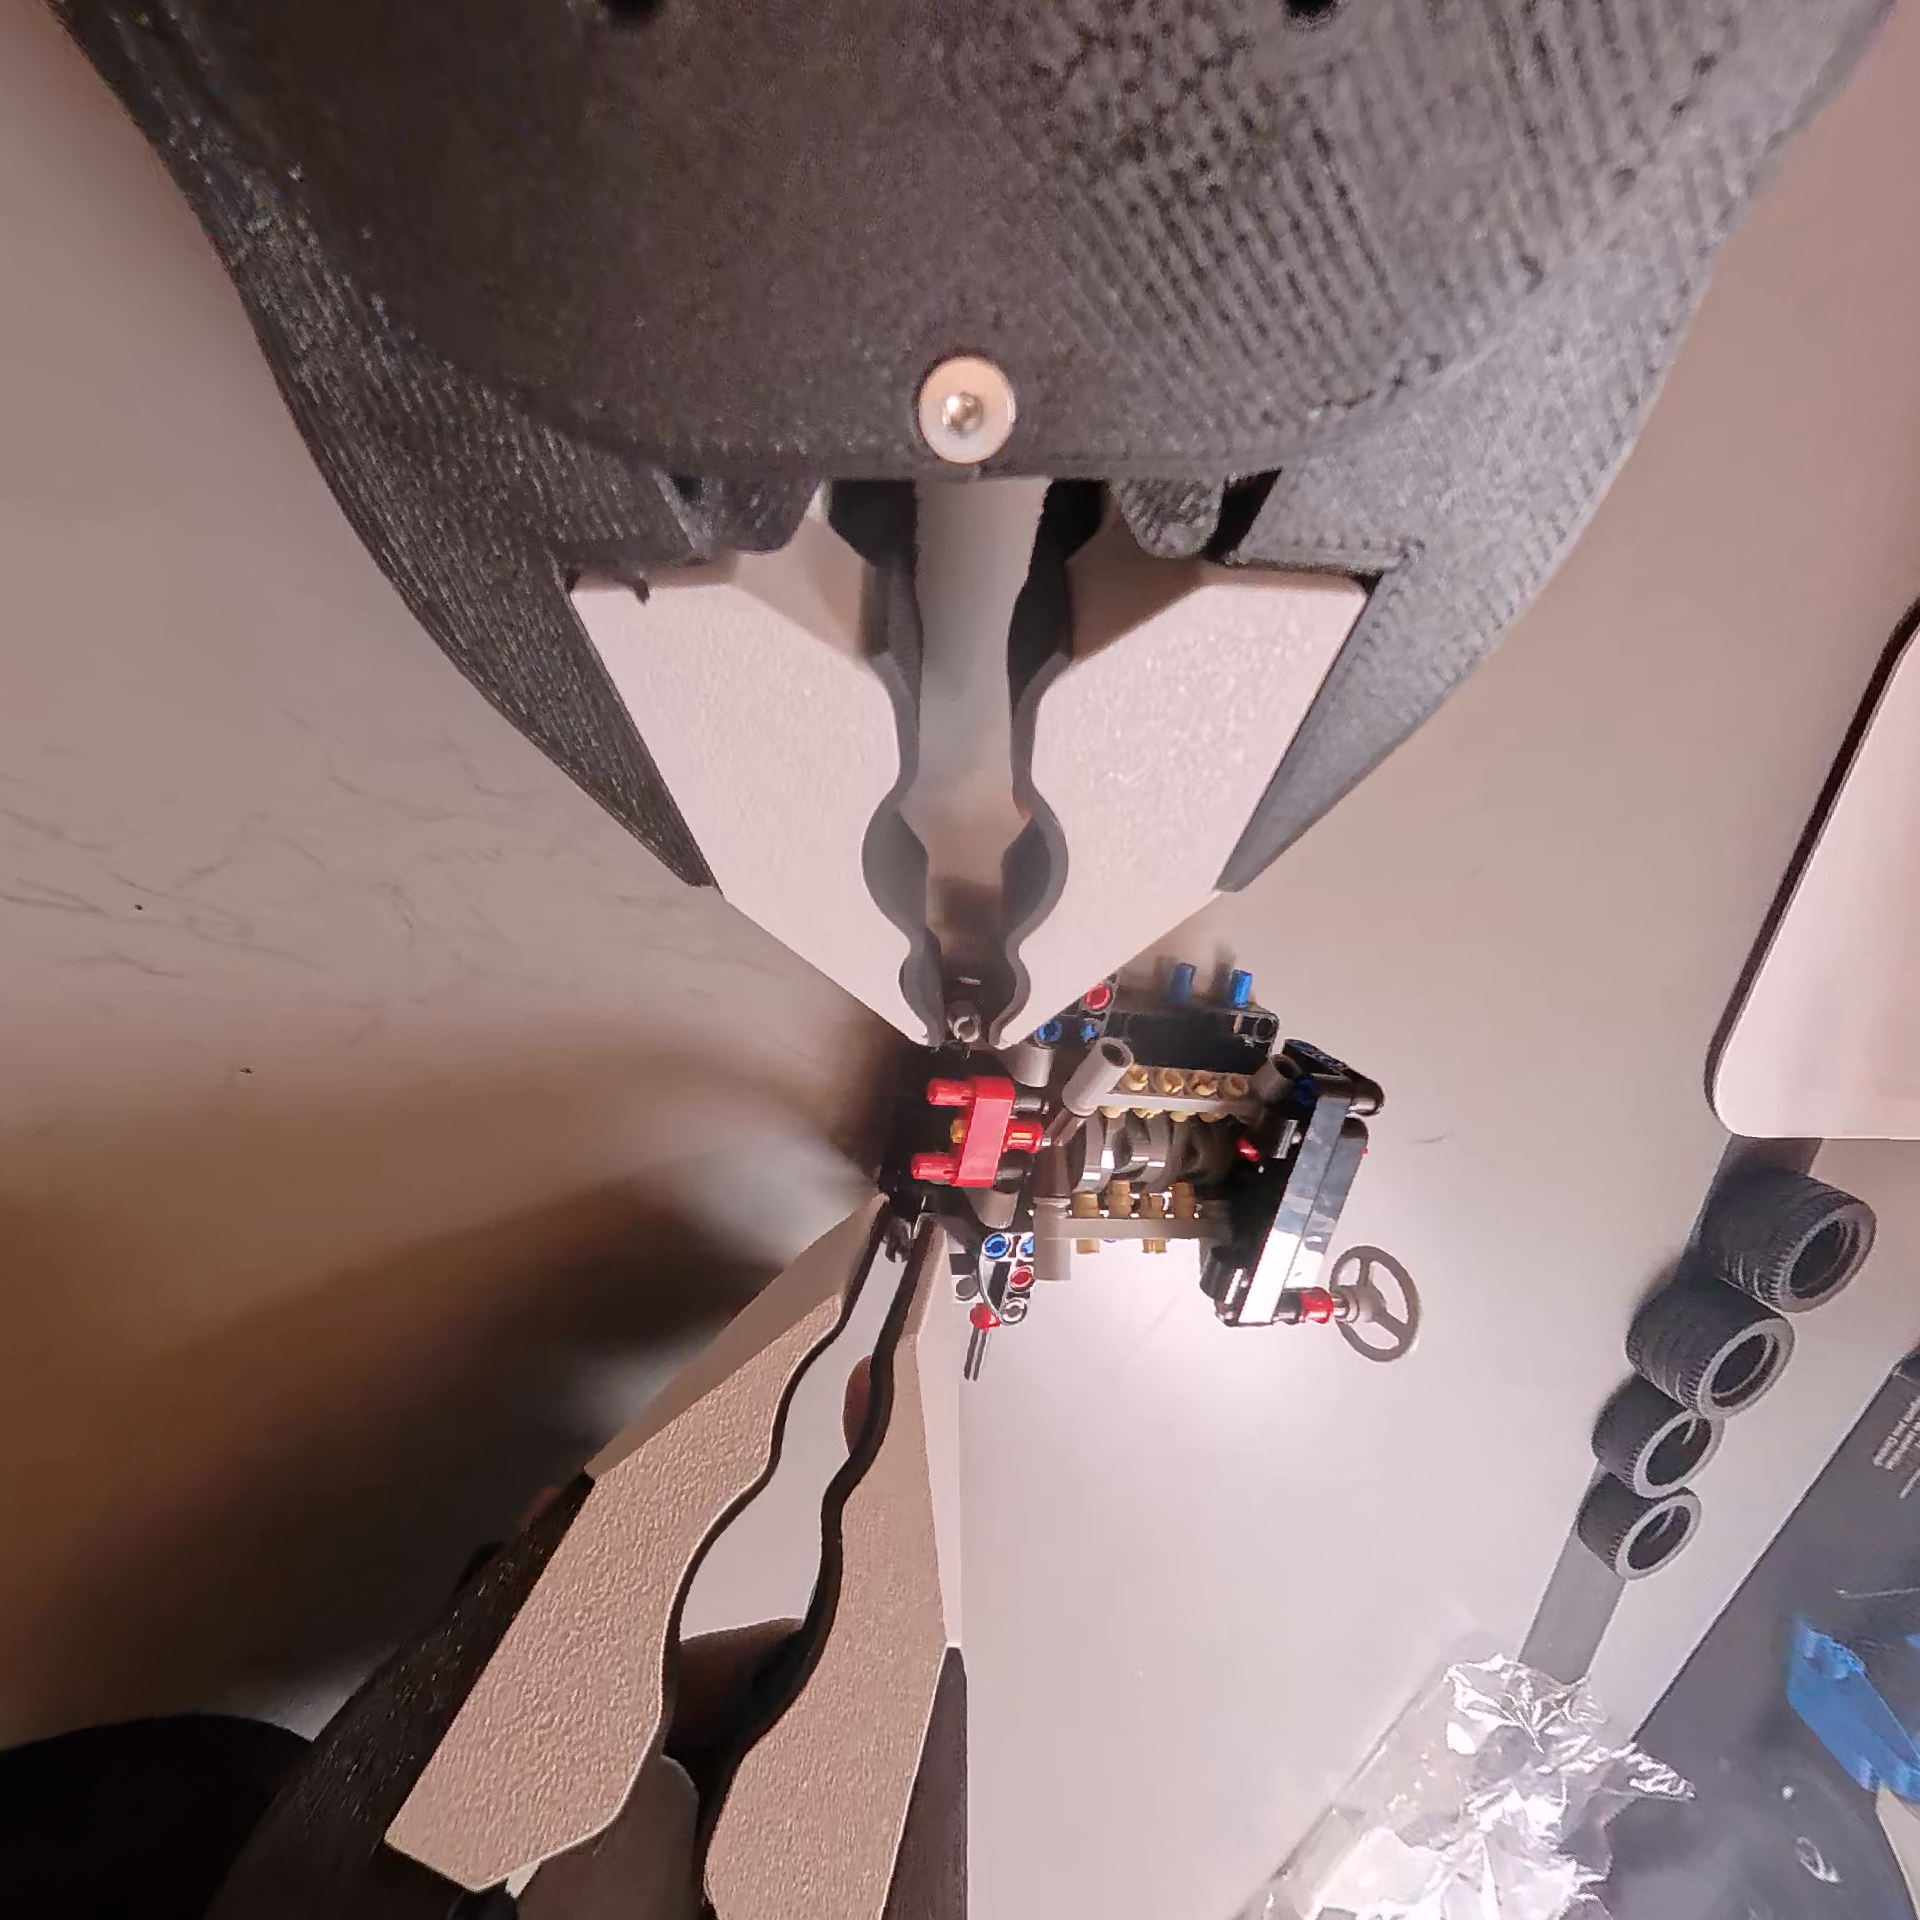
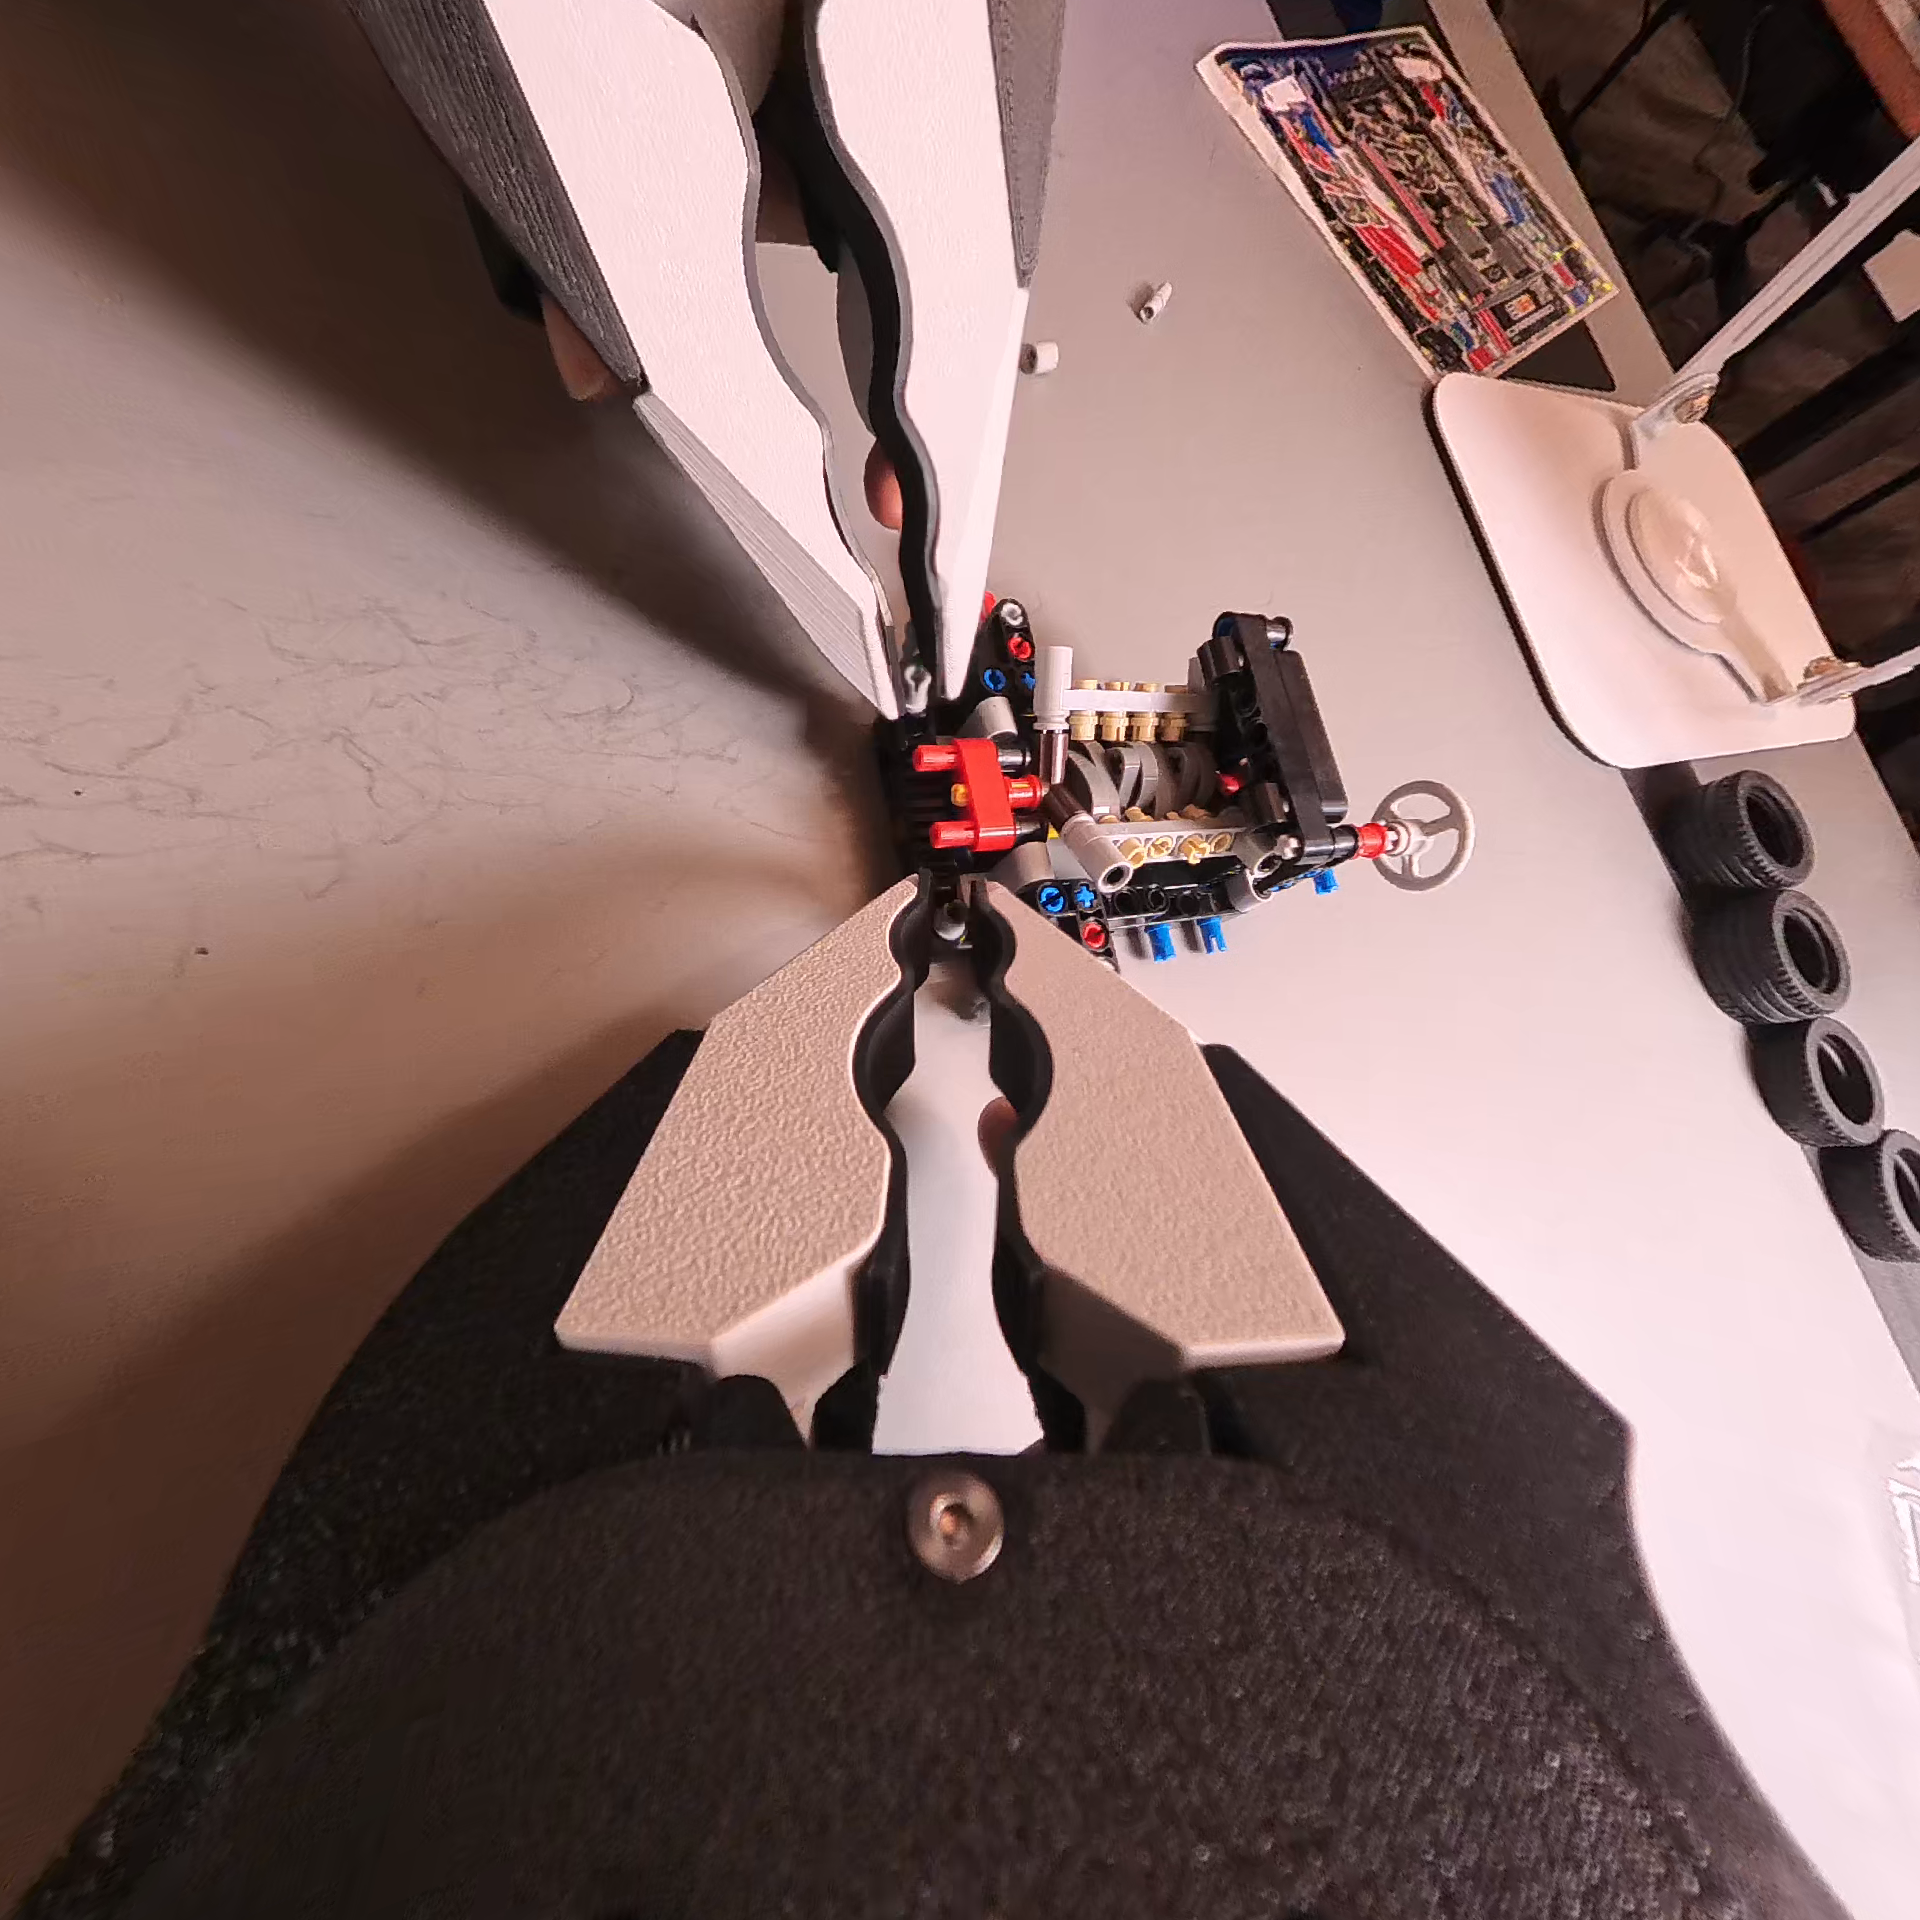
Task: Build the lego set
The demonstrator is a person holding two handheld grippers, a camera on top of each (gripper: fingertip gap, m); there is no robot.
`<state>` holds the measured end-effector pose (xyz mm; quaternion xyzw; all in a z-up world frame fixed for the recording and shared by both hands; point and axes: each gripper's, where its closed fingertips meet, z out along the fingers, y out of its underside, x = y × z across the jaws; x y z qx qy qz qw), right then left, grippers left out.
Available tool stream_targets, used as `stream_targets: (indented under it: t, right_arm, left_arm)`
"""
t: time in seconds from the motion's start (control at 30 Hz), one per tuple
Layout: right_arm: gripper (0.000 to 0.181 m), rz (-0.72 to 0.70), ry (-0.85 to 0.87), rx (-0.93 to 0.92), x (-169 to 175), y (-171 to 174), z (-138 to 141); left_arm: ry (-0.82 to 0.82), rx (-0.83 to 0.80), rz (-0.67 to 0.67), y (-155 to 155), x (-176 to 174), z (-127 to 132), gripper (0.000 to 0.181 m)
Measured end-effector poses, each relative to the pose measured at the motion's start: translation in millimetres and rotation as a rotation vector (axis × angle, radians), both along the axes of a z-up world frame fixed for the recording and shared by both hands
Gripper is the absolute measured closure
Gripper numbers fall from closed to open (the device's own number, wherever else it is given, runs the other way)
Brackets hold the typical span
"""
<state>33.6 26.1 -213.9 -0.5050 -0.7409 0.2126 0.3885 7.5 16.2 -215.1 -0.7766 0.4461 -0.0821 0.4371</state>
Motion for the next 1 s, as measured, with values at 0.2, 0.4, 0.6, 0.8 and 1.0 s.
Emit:
stream_targets:
  t: [0.2, 0.4, 0.6, 0.8, 1.0]
  right_arm:
    - [0.175, -0.009, 0.006, 0.035, -1.1, 3.1, -0.1]
    - [0.174, -0.013, 0.011, 0.042, -1.3, 4.3, 0.4]
    - [0.174, -0.015, 0.014, 0.050, -1.6, 4.8, 0.2]
    - [0.174, -0.016, 0.015, 0.058, -1.4, 5.5, -0.1]
    - [0.174, -0.017, 0.017, 0.061, -1.1, 6.2, -0.1]
  left_arm:
    - [-0.003, 0.007, 0.022, 2.0, -2.3, 0.4, 0.174]
    - [-0.008, 0.014, 0.032, 3.0, -2.2, 0.4, 0.174]
    - [-0.012, 0.017, 0.039, 3.5, -2.2, 0.3, 0.174]
    - [-0.020, 0.021, 0.056, 4.8, -2.9, 0.4, 0.174]
    - [-0.022, 0.027, 0.066, 5.5, -3.6, 0.4, 0.174]
